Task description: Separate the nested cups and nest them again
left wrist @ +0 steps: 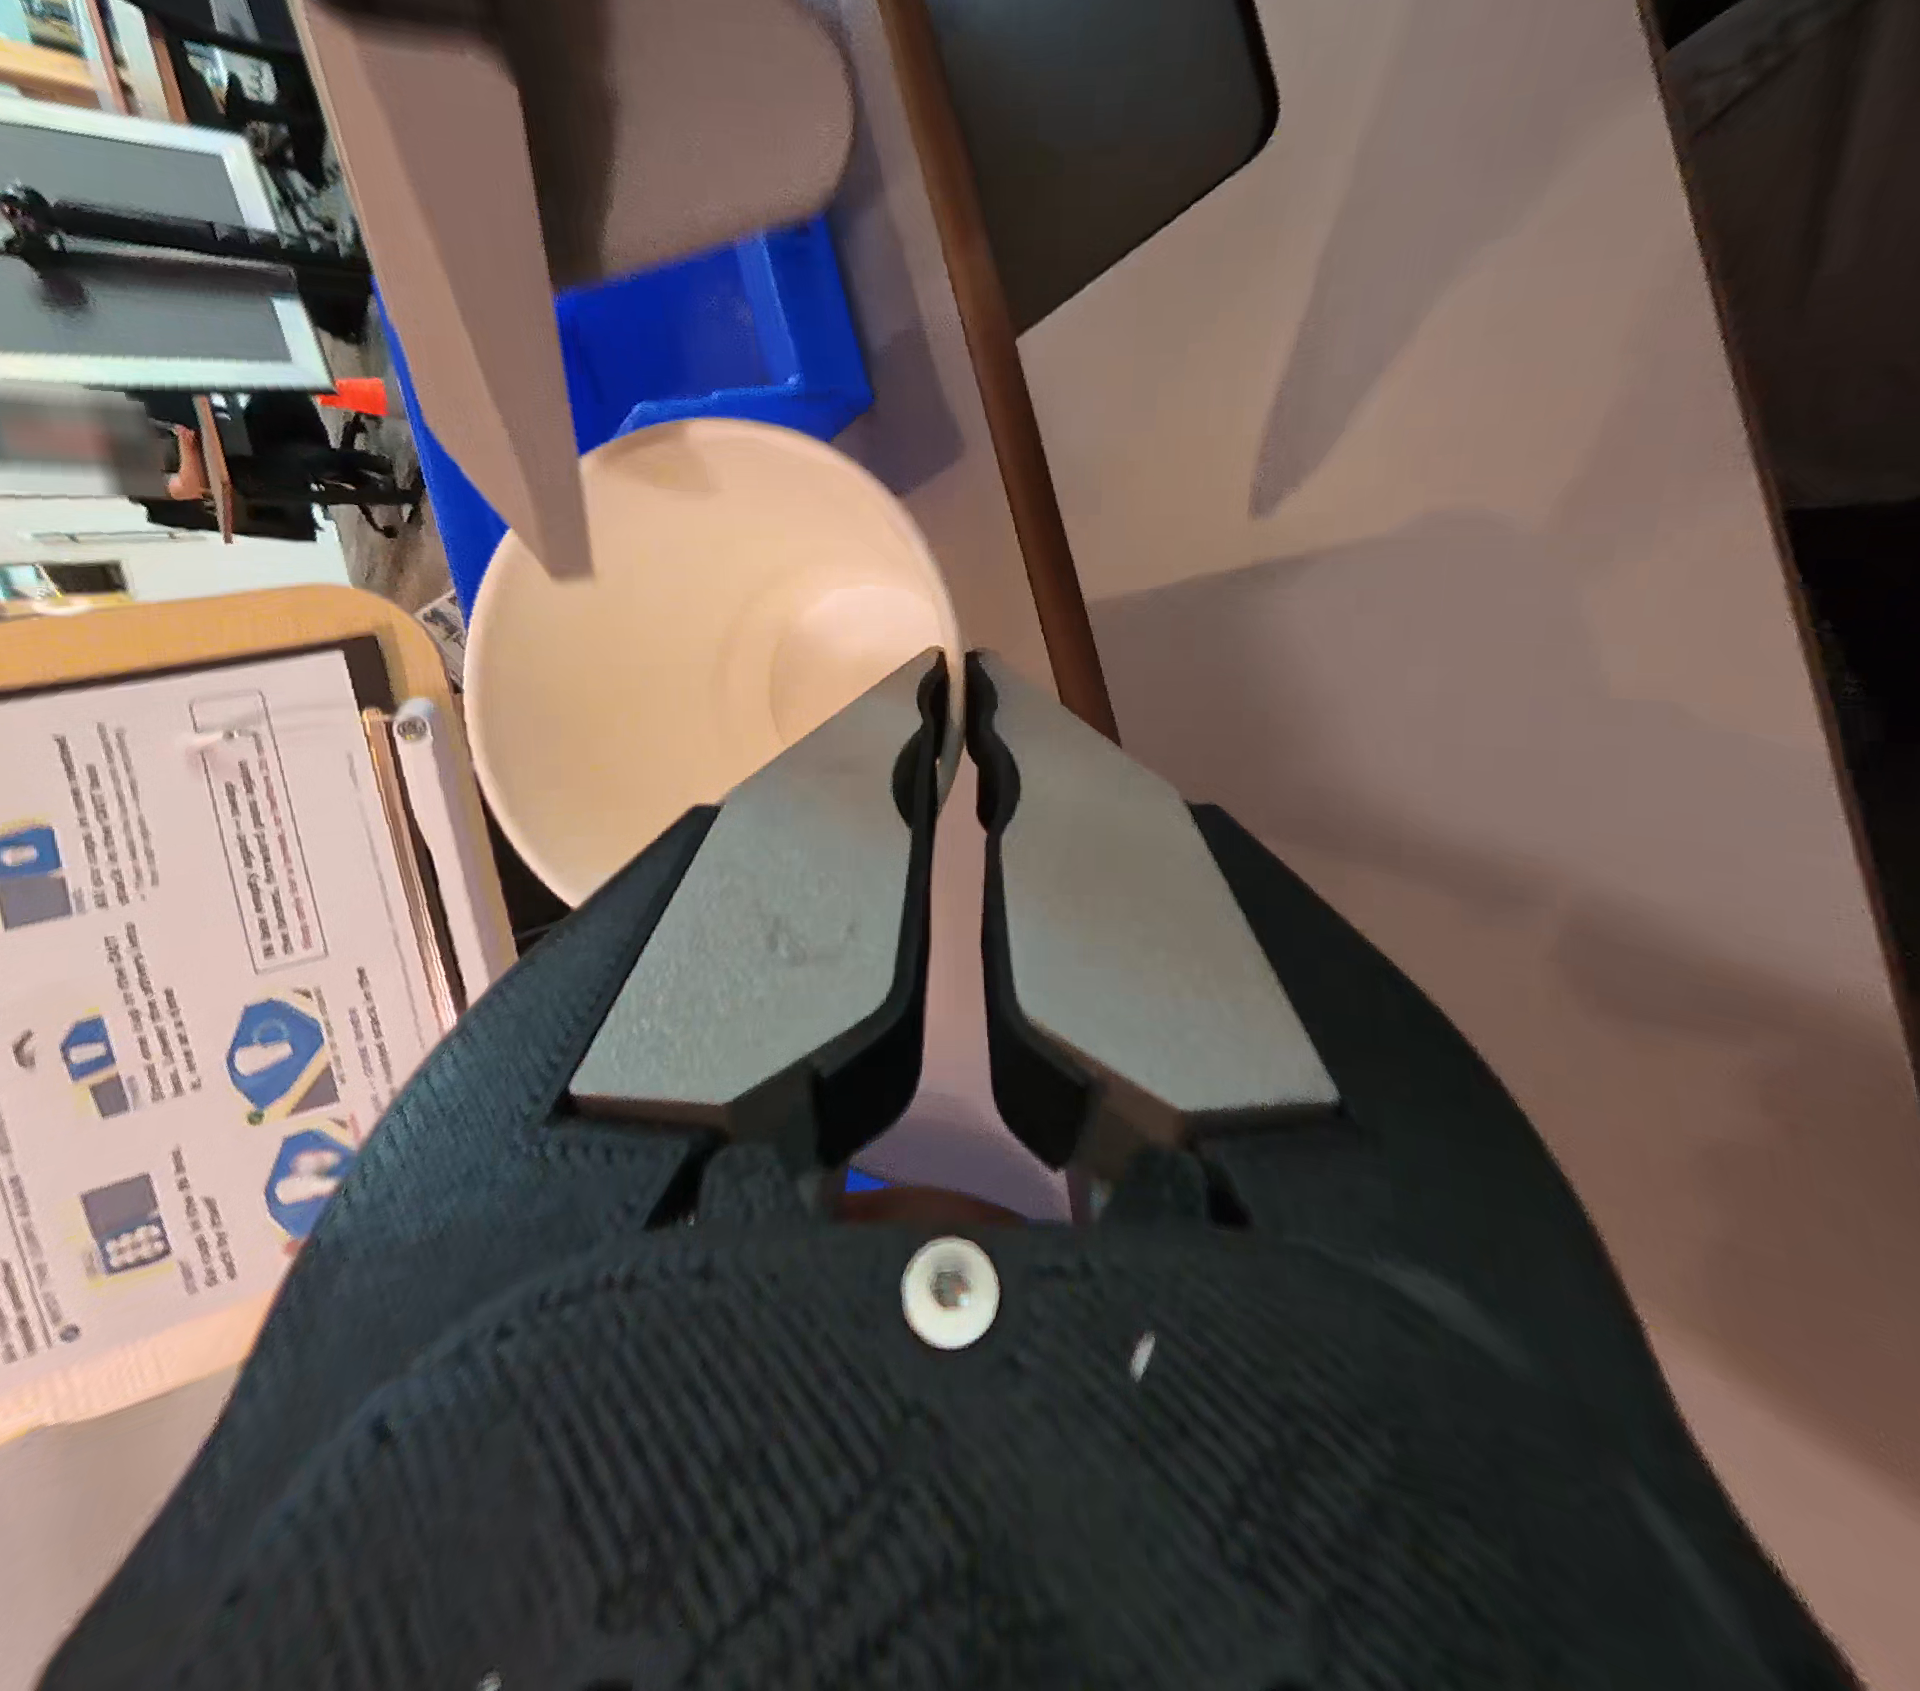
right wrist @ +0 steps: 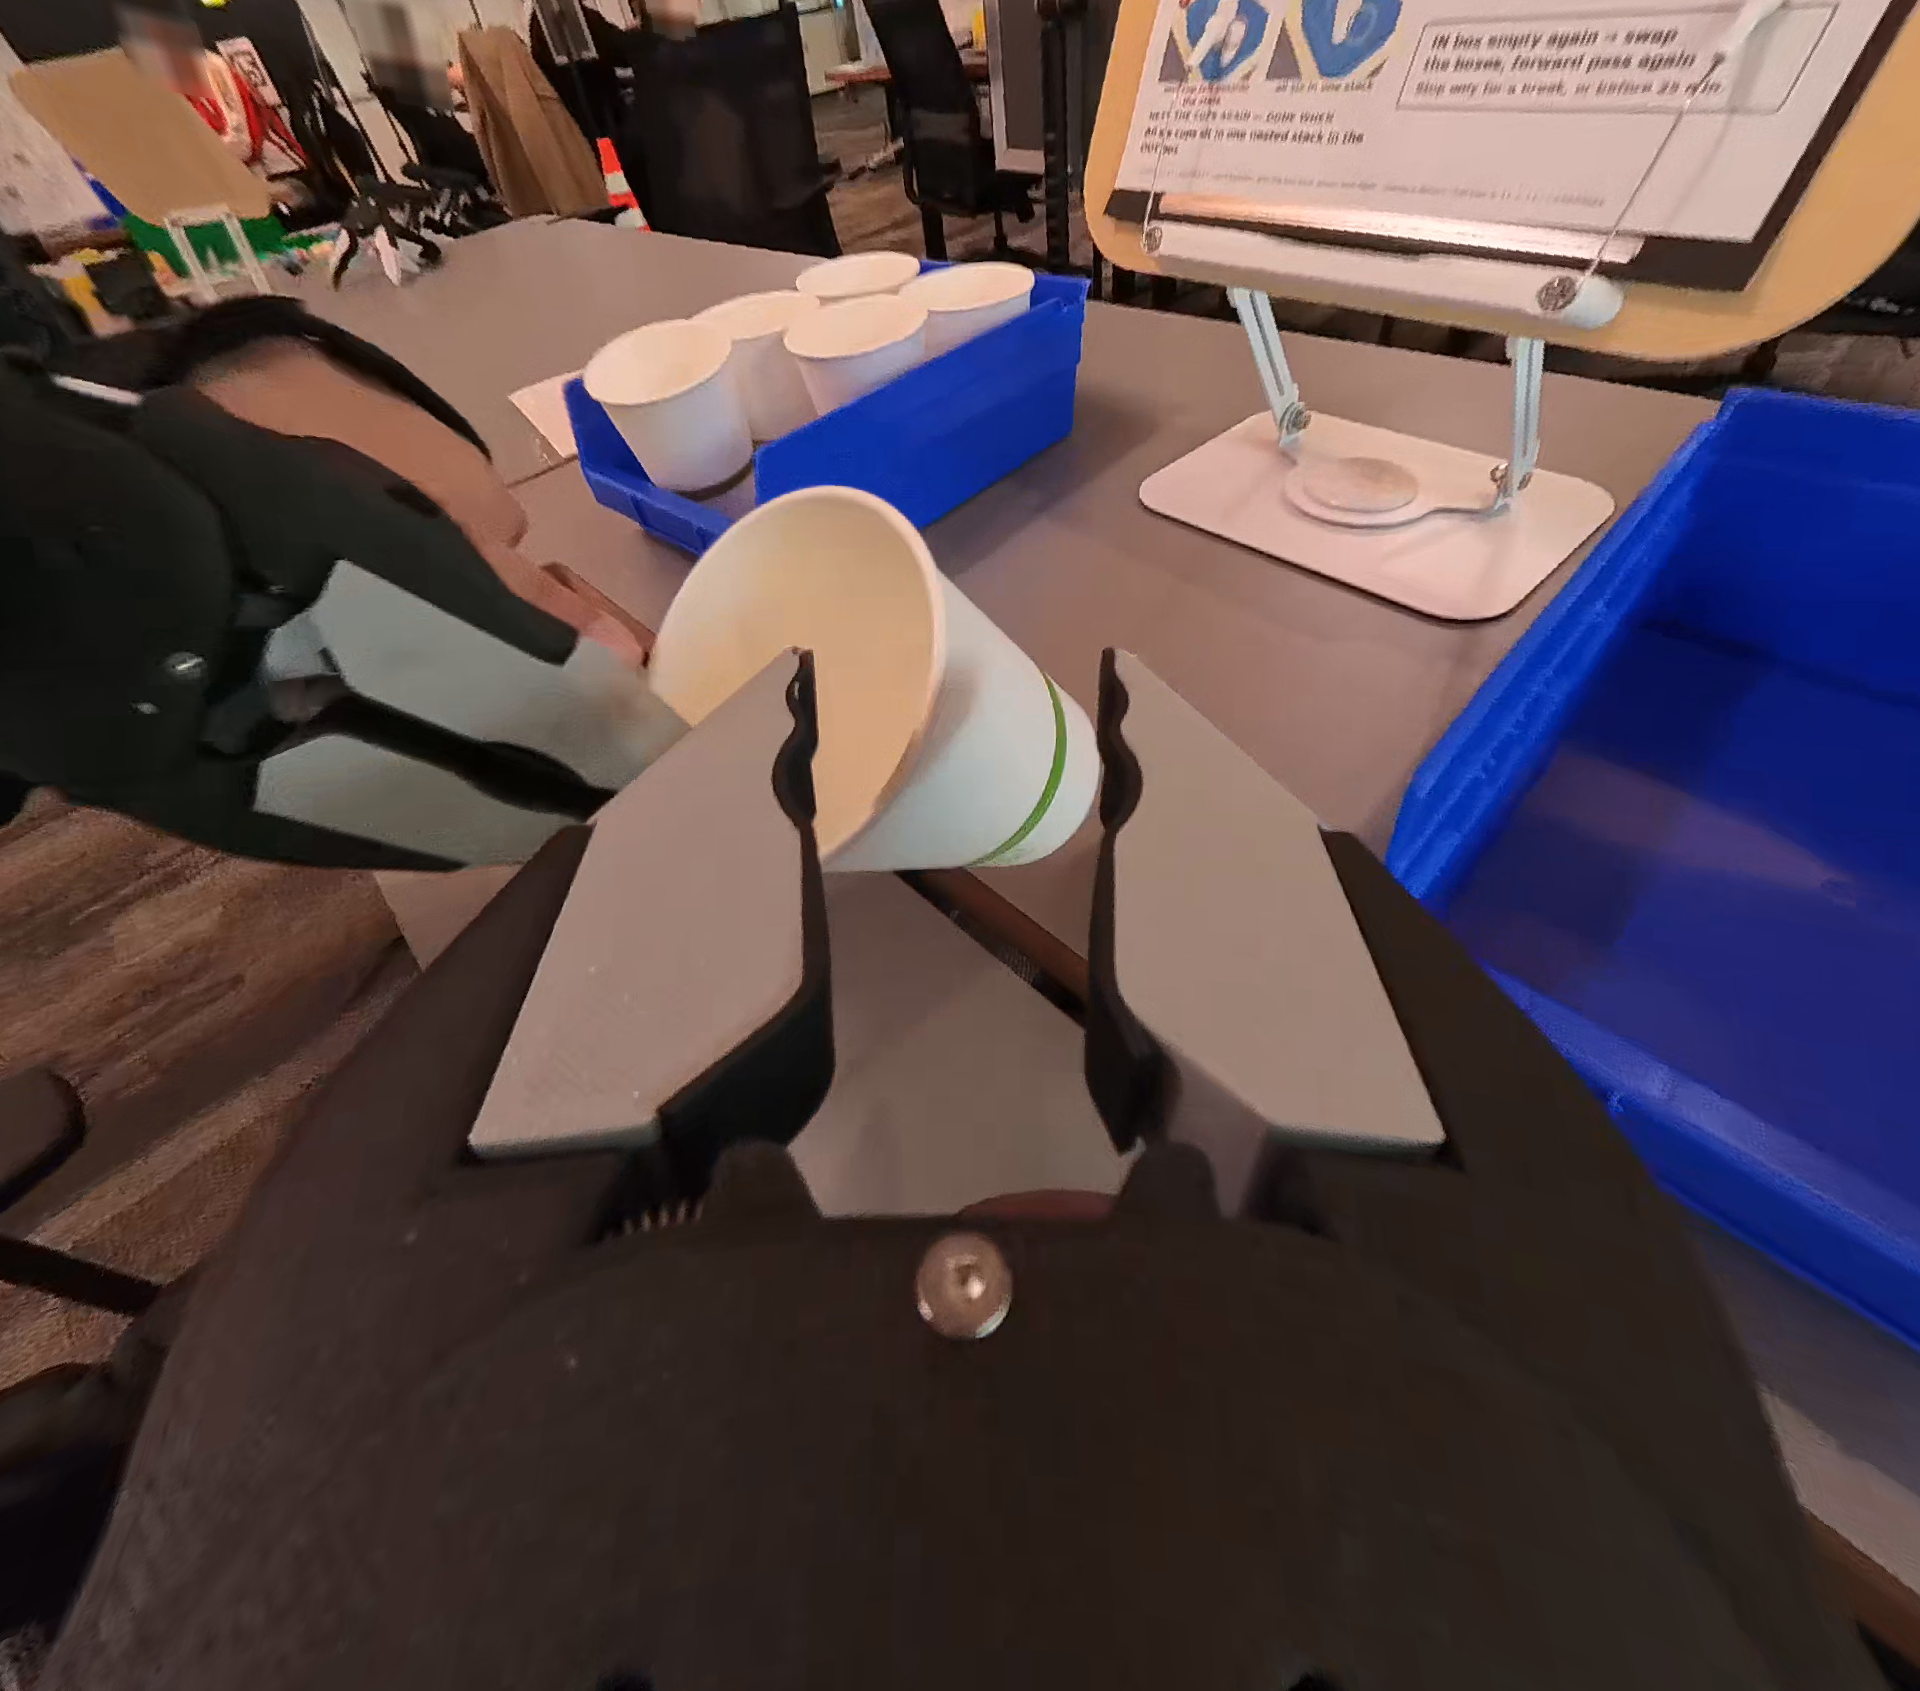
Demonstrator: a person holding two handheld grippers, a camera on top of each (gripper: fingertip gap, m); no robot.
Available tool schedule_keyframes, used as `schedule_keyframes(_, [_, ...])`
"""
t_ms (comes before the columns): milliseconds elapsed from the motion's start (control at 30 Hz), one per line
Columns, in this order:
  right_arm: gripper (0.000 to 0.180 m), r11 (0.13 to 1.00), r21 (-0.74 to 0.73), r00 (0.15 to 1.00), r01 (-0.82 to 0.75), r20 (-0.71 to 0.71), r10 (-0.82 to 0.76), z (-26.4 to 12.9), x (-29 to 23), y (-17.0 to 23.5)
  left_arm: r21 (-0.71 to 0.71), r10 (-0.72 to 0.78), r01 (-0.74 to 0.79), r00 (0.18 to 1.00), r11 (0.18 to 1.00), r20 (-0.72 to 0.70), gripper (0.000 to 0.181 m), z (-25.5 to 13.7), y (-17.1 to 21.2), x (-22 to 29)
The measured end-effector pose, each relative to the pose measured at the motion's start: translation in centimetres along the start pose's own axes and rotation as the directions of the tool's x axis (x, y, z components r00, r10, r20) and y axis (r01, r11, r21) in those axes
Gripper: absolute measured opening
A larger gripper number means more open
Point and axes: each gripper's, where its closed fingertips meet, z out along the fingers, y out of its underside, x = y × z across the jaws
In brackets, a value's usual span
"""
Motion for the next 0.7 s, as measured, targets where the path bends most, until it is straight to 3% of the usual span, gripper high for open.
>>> schedule_keyframes(67, [0.042, 0.999, -0.038, 1.0, 0.009, -0.009, -0.009, 0.5, 0.5, 1.0, 0.0, 0.03, -0.03, 0.999, 1.0, 0.011, 0.0, 0.3, -0.8, 0.0])
schedule_keyframes(100, [0.016, 0.998, -0.06, 1.0, 0.022, 0.002, -0.022, 0.7, 0.5, 1.6, -0.001, 0.035, -0.035, 0.999, 0.999, 0.014, 0.0, 0.4, -1.1, 0.1])
schedule_keyframes(133, [0.012, 0.997, -0.067, 1.0, 0.027, 0.012, -0.026, 0.8, 0.5, 1.8, -0.011, 0.03, -0.03, 1.0, 0.999, 0.006, 0.0, 0.5, -1.1, 0.2])
schedule_keyframes(300, [0.0, 0.99, -0.087, 0.988, 0.113, -0.098, -0.121, 0.8, 2.1, 2.1, 0.059, -0.069, 0.065, 0.995, 0.996, 0.069, 0.003, 0.9, -2.5, -0.5])
schedule_keyframes(433, [0.0, 0.998, -0.043, 0.993, 0.055, -0.1, -0.059, 0.5, 2.9, 1.7, 0.171, -0.24, 0.22, 0.965, 0.96, 0.109, 0.01, 0.1, -3.4, -1.4])
schedule_keyframes(700, [0.0, 0.999, 0.011, 0.988, 0.033, -0.154, -0.031, -0.9, 4.9, 0.7, 0.423, -0.545, 0.488, 0.839, 0.763, 0.015, 0.019, -3.4, -2.8, -2.3])
